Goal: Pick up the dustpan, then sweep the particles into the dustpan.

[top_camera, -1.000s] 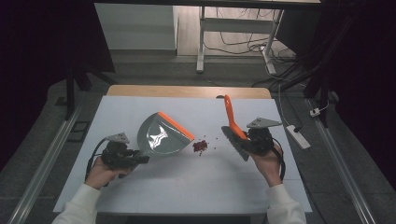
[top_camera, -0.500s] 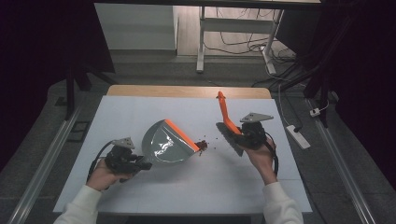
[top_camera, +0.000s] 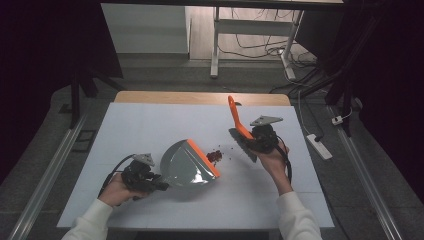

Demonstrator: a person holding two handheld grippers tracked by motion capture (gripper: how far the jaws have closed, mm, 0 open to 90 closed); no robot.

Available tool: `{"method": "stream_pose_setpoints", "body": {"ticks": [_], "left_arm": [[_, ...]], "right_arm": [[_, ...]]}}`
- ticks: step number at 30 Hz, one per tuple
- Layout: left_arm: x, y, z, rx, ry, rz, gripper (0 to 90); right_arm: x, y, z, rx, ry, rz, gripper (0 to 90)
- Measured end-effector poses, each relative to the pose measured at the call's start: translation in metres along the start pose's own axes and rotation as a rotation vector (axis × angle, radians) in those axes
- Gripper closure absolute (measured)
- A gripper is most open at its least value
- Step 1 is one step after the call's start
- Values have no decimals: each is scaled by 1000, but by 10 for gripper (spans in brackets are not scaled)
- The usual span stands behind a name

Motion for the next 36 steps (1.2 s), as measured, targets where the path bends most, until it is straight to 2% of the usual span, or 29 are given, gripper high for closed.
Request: {"method": "stream_pose_setpoints", "body": {"ticks": [4, 16, 36], "left_arm": [[3, 1, -4, -17, -17, -6, 615], [2, 2, -9, -58, -25, 0, 615], [-1, 2, -13, -75, -26, 27, 614]], "right_arm": [[1, 1, -4, -5, -1, 4, 703], [2, 2, -18, -34, -10, 16, 703], [-2, 2, -36, -73, -14, 54, 703]]}}
Point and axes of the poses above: each handheld gripper's, and its own axes: z roughly backward along the jaws, y roughly out of its top, x roughly to its right, the point moved 1 cm from there along -z, roughly forward along the jaws, and after that the axes turned 1 degree about x, right-handed, at the moved point
